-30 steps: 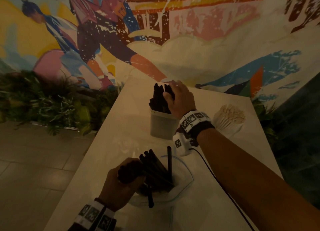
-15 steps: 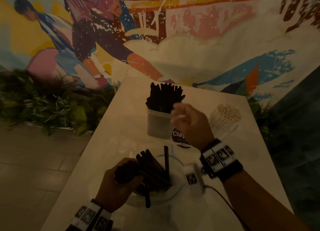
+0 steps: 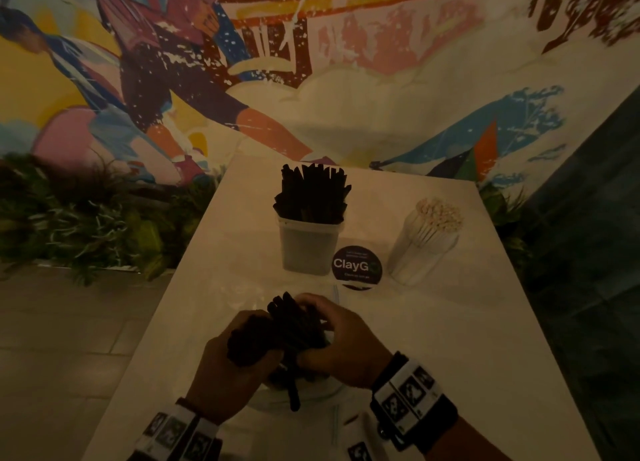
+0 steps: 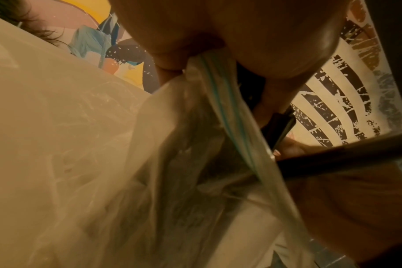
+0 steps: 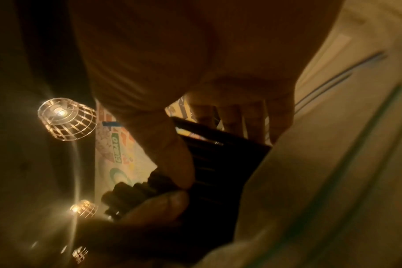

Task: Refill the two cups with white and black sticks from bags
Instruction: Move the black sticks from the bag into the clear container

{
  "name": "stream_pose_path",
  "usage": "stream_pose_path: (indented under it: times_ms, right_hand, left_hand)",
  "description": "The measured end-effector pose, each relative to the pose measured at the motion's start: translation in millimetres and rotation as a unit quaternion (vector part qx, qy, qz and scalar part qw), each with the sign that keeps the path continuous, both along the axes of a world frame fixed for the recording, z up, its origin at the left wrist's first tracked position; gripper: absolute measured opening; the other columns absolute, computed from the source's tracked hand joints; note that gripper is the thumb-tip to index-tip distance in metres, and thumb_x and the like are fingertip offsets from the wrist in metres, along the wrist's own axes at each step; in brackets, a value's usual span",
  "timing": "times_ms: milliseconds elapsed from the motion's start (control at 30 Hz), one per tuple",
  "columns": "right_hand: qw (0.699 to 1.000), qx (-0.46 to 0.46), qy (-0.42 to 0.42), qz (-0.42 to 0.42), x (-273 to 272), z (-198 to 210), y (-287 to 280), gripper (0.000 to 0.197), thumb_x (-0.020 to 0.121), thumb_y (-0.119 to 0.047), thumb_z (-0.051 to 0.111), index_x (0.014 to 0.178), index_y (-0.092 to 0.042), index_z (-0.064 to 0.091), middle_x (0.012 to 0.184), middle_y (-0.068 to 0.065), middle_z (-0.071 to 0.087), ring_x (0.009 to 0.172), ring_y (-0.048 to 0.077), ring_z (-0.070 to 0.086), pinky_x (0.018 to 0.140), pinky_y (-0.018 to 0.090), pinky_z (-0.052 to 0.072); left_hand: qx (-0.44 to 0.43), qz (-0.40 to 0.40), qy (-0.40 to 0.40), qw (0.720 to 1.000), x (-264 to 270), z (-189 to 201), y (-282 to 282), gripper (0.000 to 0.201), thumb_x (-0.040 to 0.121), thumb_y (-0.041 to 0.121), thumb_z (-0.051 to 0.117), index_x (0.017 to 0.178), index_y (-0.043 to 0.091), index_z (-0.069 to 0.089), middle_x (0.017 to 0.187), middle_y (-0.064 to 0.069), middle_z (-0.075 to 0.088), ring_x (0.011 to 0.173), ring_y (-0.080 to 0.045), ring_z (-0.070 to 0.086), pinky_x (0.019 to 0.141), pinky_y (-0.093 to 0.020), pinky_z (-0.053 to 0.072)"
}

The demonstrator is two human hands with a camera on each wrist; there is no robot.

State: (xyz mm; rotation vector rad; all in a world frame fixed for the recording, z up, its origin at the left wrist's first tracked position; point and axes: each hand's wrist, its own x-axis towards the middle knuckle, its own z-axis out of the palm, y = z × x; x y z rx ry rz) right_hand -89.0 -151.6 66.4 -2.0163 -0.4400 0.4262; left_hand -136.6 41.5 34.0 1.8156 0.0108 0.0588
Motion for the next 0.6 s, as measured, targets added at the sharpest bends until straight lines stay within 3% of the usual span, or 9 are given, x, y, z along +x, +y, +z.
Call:
stream_pose_path:
  times_ms: [67, 200, 333, 500, 600]
  right_hand:
    - [0.998, 0.015, -0.059, -0.013, -3.9, -3.1, 8.8, 0.045, 0.076, -0.027, 0.068, 0.119, -0.03, 0.057, 0.11, -0.014, 0.064, 0.103, 0.001, 0.058, 0.089, 0.016, 0.048]
    - [0.993, 0.034, -0.114, -0.022, -6.7, -8.9, 15.4, 0.024, 0.082, -0.023, 0.065, 0.107, -0.022, 0.065, 0.101, -0.007, 0.068, 0.093, 0.002, 0.06, 0.082, 0.02, 0.05]
    - [0.987, 0.043, -0.151, -0.043, -5.7, -10.6, 14.4, 0.016, 0.081, -0.027, 0.063, 0.097, -0.027, 0.063, 0.092, -0.007, 0.067, 0.084, 0.006, 0.06, 0.076, 0.023, 0.05]
    - [0.99, 0.022, -0.134, -0.036, -4.4, -23.5, 13.2, 0.03, 0.082, -0.026, 0.064, 0.112, -0.025, 0.061, 0.104, -0.005, 0.065, 0.094, 0.008, 0.059, 0.084, 0.02, 0.048]
    - [0.986, -0.001, -0.167, -0.029, -3.4, -32.4, 10.8, 0.018, 0.078, -0.027, 0.065, 0.095, -0.031, 0.06, 0.088, -0.005, 0.059, 0.081, 0.012, 0.057, 0.077, 0.03, 0.049]
  left_hand:
    - [-0.014, -0.017, -0.008, 1.0, 0.3, 3.6, -1.7, 0.06, 0.053, 0.045, 0.075, 0.106, 0.056, 0.05, 0.099, 0.017, 0.068, 0.089, -0.005, 0.067, 0.082, -0.029, 0.057]
    - [-0.01, -0.047, -0.028, 0.998, -0.2, 9.0, -1.9, 0.082, 0.054, 0.049, 0.082, 0.126, 0.05, 0.041, 0.104, 0.014, 0.068, 0.094, -0.009, 0.068, 0.084, -0.024, 0.055]
    - [0.002, -0.015, -0.036, 0.999, -0.6, 6.6, 0.7, 0.072, 0.051, 0.07, 0.075, 0.115, 0.048, 0.051, 0.112, 0.019, 0.063, 0.105, -0.007, 0.062, 0.095, -0.037, 0.052]
    - [0.028, 0.003, -0.038, 0.999, -0.3, 10.0, 0.1, 0.054, 0.052, 0.05, 0.074, 0.101, 0.062, 0.053, 0.105, 0.027, 0.064, 0.097, 0.001, 0.063, 0.09, -0.027, 0.053]
    - [0.019, -0.003, -0.025, 1.0, -1.2, 6.3, 2.8, 0.051, 0.054, 0.045, 0.075, 0.102, 0.051, 0.057, 0.103, 0.018, 0.068, 0.098, -0.007, 0.066, 0.09, -0.037, 0.054]
